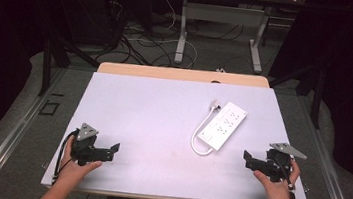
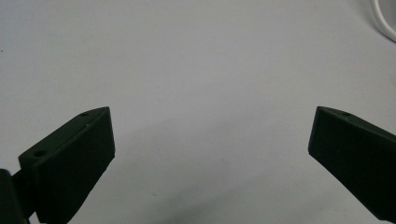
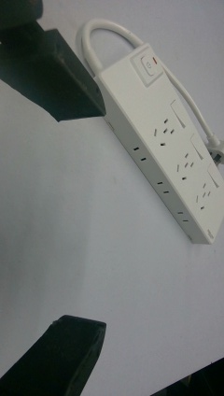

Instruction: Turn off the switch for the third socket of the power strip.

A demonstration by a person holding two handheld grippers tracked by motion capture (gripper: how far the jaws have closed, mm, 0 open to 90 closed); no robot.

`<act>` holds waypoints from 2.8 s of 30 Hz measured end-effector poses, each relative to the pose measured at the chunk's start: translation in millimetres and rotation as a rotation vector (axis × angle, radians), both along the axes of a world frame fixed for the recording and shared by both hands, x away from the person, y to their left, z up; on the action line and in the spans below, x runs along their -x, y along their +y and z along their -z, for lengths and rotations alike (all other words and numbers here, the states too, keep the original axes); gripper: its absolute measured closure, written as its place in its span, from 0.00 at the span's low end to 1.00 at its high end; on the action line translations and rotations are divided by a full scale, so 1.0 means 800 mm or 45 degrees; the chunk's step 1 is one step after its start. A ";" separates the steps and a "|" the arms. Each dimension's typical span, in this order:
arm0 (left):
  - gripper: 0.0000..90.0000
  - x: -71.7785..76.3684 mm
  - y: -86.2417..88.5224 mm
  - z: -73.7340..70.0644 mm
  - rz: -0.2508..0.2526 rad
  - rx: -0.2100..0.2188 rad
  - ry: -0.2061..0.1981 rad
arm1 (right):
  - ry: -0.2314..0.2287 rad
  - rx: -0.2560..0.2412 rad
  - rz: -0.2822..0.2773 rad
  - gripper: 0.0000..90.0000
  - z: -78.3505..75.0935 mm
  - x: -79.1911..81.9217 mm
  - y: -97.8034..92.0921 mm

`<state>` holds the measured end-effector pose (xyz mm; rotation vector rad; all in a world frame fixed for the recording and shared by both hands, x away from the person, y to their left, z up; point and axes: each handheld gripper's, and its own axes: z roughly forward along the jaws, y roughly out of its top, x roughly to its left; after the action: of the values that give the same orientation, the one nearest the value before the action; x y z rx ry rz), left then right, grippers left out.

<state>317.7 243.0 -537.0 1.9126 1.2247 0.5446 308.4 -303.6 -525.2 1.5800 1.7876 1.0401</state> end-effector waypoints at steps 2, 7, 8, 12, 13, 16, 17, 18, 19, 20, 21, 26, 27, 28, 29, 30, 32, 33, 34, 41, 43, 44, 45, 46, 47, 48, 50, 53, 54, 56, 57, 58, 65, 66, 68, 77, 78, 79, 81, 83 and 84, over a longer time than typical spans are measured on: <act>0.00 -0.002 -0.002 -0.001 0.003 0.017 0.004 | 0.000 0.007 -0.005 0.00 0.002 0.001 0.001; 0.00 -0.003 -0.003 -0.003 0.004 0.042 -0.002 | 0.001 0.032 -0.009 0.00 0.005 0.002 0.003; 0.00 -0.003 -0.003 -0.003 0.001 0.047 -0.006 | -0.003 0.039 -0.013 0.00 0.005 0.002 0.003; 0.00 0.001 -0.002 -0.005 0.006 0.050 -0.014 | -0.041 0.064 -0.022 0.00 0.005 0.001 0.007; 0.00 0.003 -0.002 -0.005 0.004 0.050 -0.012 | -0.016 0.076 -0.045 0.00 0.003 0.003 0.007; 0.00 0.005 -0.003 -0.005 0.003 0.050 -0.014 | -0.025 0.101 -0.088 0.00 0.003 0.004 0.013; 0.00 0.007 -0.003 -0.006 0.011 0.042 -0.020 | -0.020 0.115 -0.097 0.00 0.002 0.004 0.014; 0.00 0.008 -0.004 -0.006 0.009 0.053 -0.014 | -0.020 0.118 -0.102 0.00 0.002 0.004 0.016; 0.00 0.008 -0.004 -0.006 0.009 0.053 -0.014 | -0.014 0.135 -0.109 0.00 0.001 0.003 0.016; 0.00 0.008 -0.005 -0.006 0.011 0.061 -0.014 | -0.012 0.142 -0.118 0.00 0.001 0.002 0.017; 0.00 0.008 -0.005 -0.006 0.011 0.061 -0.015 | -0.012 0.137 -0.126 0.00 0.002 0.001 0.018; 0.00 0.008 -0.005 -0.006 0.015 0.068 -0.009 | -0.014 0.151 -0.115 0.00 0.002 -0.002 0.021; 0.00 0.008 -0.005 -0.006 0.015 0.070 -0.009 | -0.017 0.147 -0.112 0.00 0.002 -0.002 0.022; 0.00 0.008 -0.005 -0.006 0.017 0.071 -0.008 | -0.024 0.146 -0.115 0.00 0.001 -0.003 0.021; 0.00 0.008 -0.005 -0.006 0.017 0.071 -0.008 | -0.024 0.149 -0.111 0.00 0.001 -0.002 0.021; 0.00 0.008 -0.005 -0.006 0.017 0.072 -0.008 | -0.026 0.146 -0.115 0.00 0.000 -0.002 0.021; 0.00 0.008 -0.005 -0.007 0.017 0.071 -0.009 | -0.020 0.146 -0.117 0.00 0.000 -0.001 0.021; 0.00 0.008 -0.005 -0.007 0.017 0.071 -0.009 | -0.020 0.155 -0.118 0.00 -0.001 0.000 0.021; 0.00 0.008 -0.006 -0.007 0.016 0.074 -0.010 | -0.026 0.157 -0.114 0.00 -0.001 0.000 0.022; 0.00 0.008 -0.007 -0.006 0.018 0.077 -0.010 | 0.007 0.106 -0.141 0.00 -0.011 -0.004 0.027; 0.00 0.008 -0.007 -0.006 0.018 0.077 -0.010 | 0.018 0.097 -0.149 0.00 -0.015 -0.007 0.030; 0.00 0.008 -0.007 -0.006 0.017 0.075 -0.008 | 0.020 0.095 -0.157 0.00 -0.016 -0.008 0.031; 0.00 0.009 -0.007 -0.007 0.016 0.078 -0.012 | 0.024 0.089 -0.155 0.00 -0.017 -0.009 0.033; 0.00 0.009 -0.007 -0.007 0.015 0.079 -0.013 | 0.029 0.092 -0.166 0.00 -0.019 -0.010 0.035; 0.00 0.009 -0.007 -0.007 0.015 0.079 -0.013 | 0.030 0.095 -0.177 0.00 -0.021 -0.012 0.037; 0.00 0.009 -0.006 -0.007 0.015 0.077 -0.013 | 0.033 0.101 -0.181 0.00 -0.022 -0.013 0.039; 0.00 0.009 -0.006 -0.007 0.010 0.083 -0.013 | 0.039 0.107 -0.195 0.00 -0.025 -0.016 0.044; 0.01 0.009 -0.006 -0.006 0.003 0.089 -0.018 | 0.041 0.119 -0.224 0.00 -0.029 -0.021 0.049; 0.01 0.009 -0.006 -0.006 0.003 0.090 -0.019 | 0.044 0.119 -0.228 0.00 -0.031 -0.022 0.051; 0.01 0.009 -0.005 -0.007 0.009 0.085 -0.006 | 0.057 0.115 -0.237 0.00 -0.034 -0.025 0.054; 0.01 0.009 -0.005 -0.007 0.009 0.085 -0.006 | 0.061 0.114 -0.243 0.00 -0.036 -0.027 0.055; 0.01 0.009 -0.005 -0.007 0.008 0.086 -0.007 | 0.065 0.108 -0.245 0.00 -0.038 -0.028 0.056; 0.01 0.009 -0.005 -0.007 0.008 0.085 -0.007 | 0.085 0.097 -0.270 0.00 -0.053 -0.037 0.061; 0.01 0.009 -0.005 -0.007 0.007 0.086 -0.008 | 0.085 0.097 -0.270 0.00 -0.053 -0.037 0.061; 0.01 0.010 -0.005 -0.007 0.006 0.087 -0.008 | 0.094 0.095 -0.277 0.01 -0.059 -0.041 0.064; 0.01 0.010 -0.005 -0.006 0.004 0.084 -0.005 | 0.112 0.120 -0.301 0.02 -0.073 -0.052 0.069; 0.01 0.010 -0.004 -0.006 0.003 0.084 -0.005 | 0.112 0.120 -0.301 0.02 -0.073 -0.052 0.069; 0.01 0.010 -0.004 -0.006 0.002 0.084 -0.005 | 0.122 0.116 -0.296 0.03 -0.076 -0.054 0.070; 0.01 0.010 -0.004 -0.006 0.000 0.084 -0.006 | 0.123 0.119 -0.298 0.03 -0.078 -0.057 0.071; 0.01 0.010 -0.004 -0.006 0.001 0.085 -0.006 | 0.126 0.123 -0.302 0.04 -0.081 -0.059 0.072; 0.01 0.010 -0.004 -0.006 0.000 0.085 -0.006 | 0.126 0.123 -0.302 0.04 -0.081 -0.059 0.072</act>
<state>310.0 239.8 -531.9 1.8540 1.2250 0.5021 355.7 -245.9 -460.7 1.4087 2.0994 0.9777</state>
